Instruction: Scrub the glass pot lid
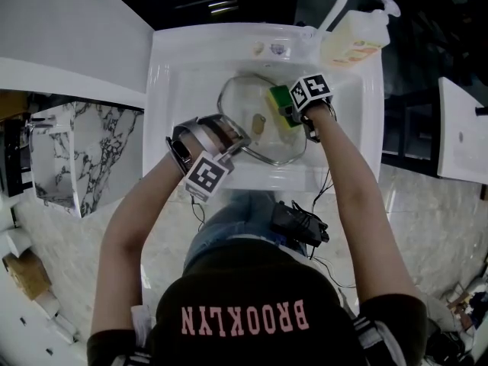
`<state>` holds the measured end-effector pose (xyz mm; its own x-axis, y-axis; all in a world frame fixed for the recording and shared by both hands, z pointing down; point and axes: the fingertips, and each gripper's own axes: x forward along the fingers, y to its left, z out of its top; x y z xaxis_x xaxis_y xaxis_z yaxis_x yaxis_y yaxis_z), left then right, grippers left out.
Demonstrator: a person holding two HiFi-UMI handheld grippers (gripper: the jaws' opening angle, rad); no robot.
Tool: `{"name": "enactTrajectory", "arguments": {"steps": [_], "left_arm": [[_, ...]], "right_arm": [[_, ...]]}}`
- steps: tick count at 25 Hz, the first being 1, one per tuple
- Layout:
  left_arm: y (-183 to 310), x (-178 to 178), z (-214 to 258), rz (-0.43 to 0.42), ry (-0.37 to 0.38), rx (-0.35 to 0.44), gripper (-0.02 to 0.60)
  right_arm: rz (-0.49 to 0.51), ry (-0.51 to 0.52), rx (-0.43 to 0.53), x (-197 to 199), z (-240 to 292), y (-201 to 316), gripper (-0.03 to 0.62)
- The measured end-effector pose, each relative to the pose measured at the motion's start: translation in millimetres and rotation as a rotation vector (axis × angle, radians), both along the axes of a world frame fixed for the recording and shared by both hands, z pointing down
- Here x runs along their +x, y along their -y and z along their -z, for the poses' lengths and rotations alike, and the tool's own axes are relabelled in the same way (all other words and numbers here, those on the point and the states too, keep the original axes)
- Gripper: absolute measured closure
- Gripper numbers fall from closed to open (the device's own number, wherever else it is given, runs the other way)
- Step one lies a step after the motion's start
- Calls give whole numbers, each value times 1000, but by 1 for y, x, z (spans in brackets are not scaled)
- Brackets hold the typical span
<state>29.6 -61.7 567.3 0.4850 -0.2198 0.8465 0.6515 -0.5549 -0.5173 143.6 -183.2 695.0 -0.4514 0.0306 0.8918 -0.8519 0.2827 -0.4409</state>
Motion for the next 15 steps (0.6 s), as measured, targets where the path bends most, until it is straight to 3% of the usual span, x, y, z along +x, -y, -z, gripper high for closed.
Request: {"name": "enactTrajectory", "arguments": {"steps": [4,8,11,15], "left_arm": [[0,0,0,0,-1,2,546],[0,0,0,-3,-3,1,545],[0,1,0,-3,1,-2,546],[0,0,0,-3,4,-3,546]], "right_arm": [[20,65,63,-4,14,0,322],[61,249,187,-33,55,7,322],[150,351,270,-59,85,8,322],[325,407,337,-91,109,-2,322]]}}
